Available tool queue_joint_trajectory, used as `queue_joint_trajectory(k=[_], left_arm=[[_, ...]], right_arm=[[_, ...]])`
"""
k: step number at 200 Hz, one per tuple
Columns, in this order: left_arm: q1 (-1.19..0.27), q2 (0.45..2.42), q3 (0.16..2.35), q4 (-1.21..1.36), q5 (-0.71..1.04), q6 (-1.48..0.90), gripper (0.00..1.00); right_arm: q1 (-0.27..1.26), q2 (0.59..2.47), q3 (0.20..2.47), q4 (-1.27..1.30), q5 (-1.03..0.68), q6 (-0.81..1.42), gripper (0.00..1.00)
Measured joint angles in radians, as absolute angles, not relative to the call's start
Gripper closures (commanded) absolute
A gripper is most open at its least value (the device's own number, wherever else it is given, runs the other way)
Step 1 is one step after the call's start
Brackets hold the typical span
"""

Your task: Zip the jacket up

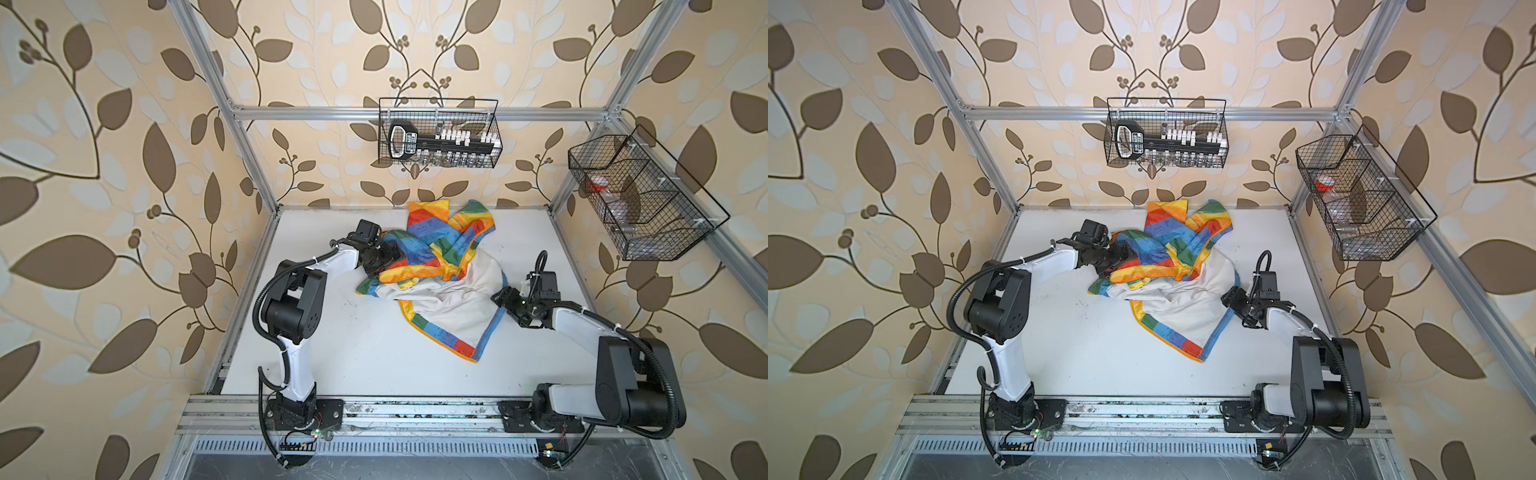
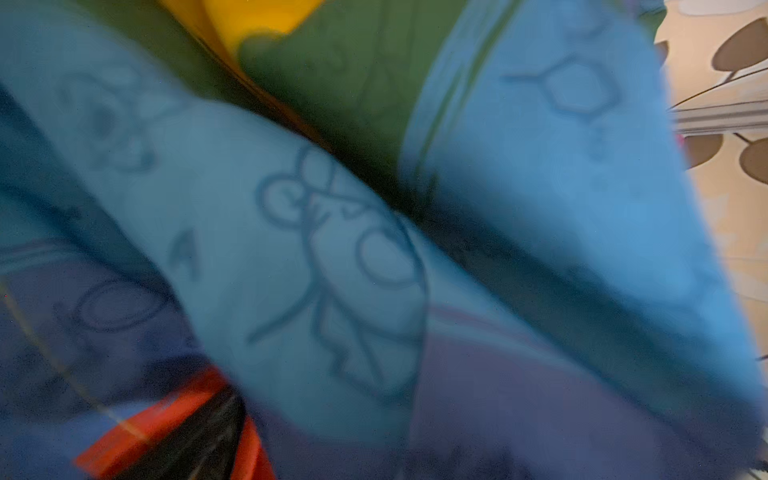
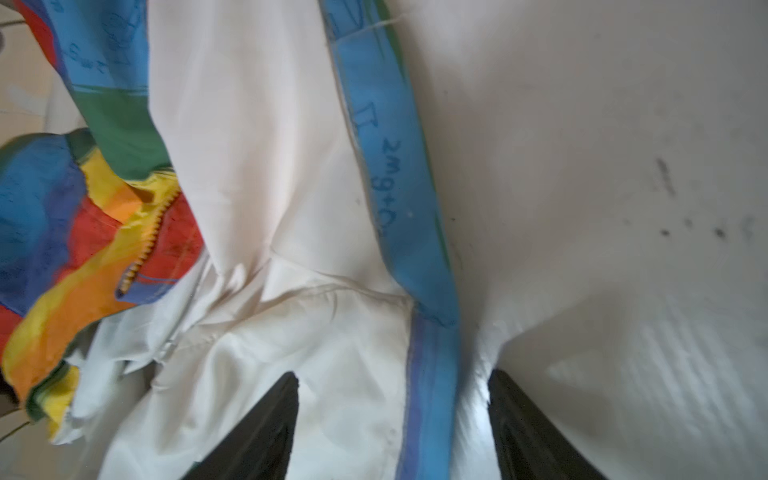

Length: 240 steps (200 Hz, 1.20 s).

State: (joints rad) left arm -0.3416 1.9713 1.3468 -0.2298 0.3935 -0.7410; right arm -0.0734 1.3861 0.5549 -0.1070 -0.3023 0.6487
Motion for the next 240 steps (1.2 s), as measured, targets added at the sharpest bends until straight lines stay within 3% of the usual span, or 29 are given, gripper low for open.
queue_joint_trajectory(k=[10, 17, 32, 76, 145, 157, 171, 192, 210, 240], left_arm=[[-0.342, 1.994, 1.357, -0.230, 0.408, -0.739, 0.82], [-0.342, 2.016, 1.373, -0.235, 0.427, -0.740, 1.00], [-0.341, 2.060, 1.440, -0.274, 0.470, -0.739, 1.00], [-0.323, 2.037, 1.607, -0.406, 0.494, -0.720, 1.00], [-0.079, 1.690, 1.669, -0.572, 0.443, -0.672, 1.00], [-0.040, 1.622, 1.629, -0.573, 0.427, -0.668, 0.90], [-0.014, 1.535, 1.552, -0.574, 0.399, -0.668, 0.88], [-0.003, 1.401, 1.405, -0.572, 0.342, -0.677, 0.77], [-0.003, 1.284, 1.255, -0.556, 0.306, -0.694, 0.56], [-0.003, 1.195, 1.085, -0.554, 0.230, -0.688, 0.38]], right_arm=[[-0.073, 1.414, 0.553, -0.069, -0.328, 0.672, 0.58], [-0.073, 1.432, 0.553, -0.044, -0.344, 0.681, 0.75], [-0.072, 1.484, 0.552, -0.007, -0.388, 0.693, 1.00], [-0.069, 1.489, 0.562, -0.016, -0.477, 0.717, 1.00], [-0.069, 1.213, 0.772, -0.272, -0.391, 0.632, 1.00], [-0.068, 1.192, 0.805, -0.311, -0.367, 0.616, 1.00], [-0.067, 1.177, 0.838, -0.350, -0.342, 0.599, 1.00], [-0.067, 1.179, 0.873, -0.391, -0.305, 0.577, 1.00], [-0.061, 1.214, 0.888, -0.411, -0.290, 0.563, 1.00], [-0.031, 1.377, 0.918, -0.424, -0.284, 0.548, 1.00]])
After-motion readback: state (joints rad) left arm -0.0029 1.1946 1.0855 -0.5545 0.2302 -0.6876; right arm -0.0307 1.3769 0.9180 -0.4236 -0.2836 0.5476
